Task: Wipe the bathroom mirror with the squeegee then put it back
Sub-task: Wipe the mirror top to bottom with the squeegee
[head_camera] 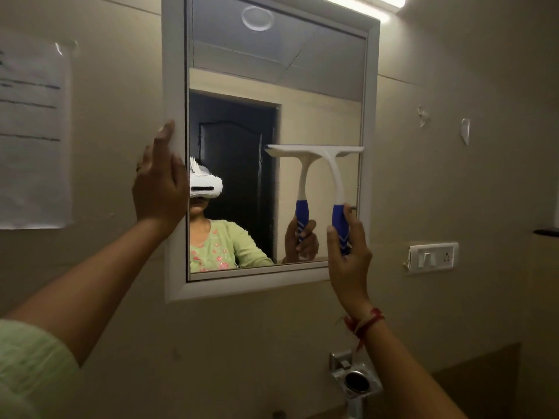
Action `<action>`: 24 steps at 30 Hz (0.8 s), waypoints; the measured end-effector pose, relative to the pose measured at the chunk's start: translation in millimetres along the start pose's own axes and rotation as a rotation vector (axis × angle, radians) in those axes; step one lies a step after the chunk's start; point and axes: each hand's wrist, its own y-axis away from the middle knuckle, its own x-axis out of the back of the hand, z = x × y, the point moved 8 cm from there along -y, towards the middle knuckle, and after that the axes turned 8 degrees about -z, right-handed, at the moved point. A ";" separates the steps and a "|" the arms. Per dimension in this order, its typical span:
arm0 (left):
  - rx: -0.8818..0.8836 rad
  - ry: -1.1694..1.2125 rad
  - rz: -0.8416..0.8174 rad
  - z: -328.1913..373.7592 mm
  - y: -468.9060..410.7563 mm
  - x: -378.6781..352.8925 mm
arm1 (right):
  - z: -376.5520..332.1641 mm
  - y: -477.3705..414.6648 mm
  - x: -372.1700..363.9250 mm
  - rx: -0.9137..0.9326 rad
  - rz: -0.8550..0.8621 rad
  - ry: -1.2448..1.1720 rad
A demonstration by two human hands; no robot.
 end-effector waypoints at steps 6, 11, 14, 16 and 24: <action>-0.008 0.002 0.008 1.8 0.9 0.8 | 5.7 27.5 -0.5 -0.003 -0.005 -0.009; -0.016 0.001 0.006 0.0 -0.5 -0.6 | 1.8 36.1 1.9 -0.009 -0.005 -0.006; -0.022 -0.002 0.001 -0.7 -0.5 -1.4 | -4.0 8.5 2.3 -0.021 0.008 0.016; -0.015 -0.003 0.000 -1.7 -0.6 -0.9 | -6.0 -3.2 1.4 -0.020 0.013 0.010; -0.021 0.006 0.009 1.1 0.7 -0.2 | 12.3 47.8 2.0 -0.019 -0.017 -0.023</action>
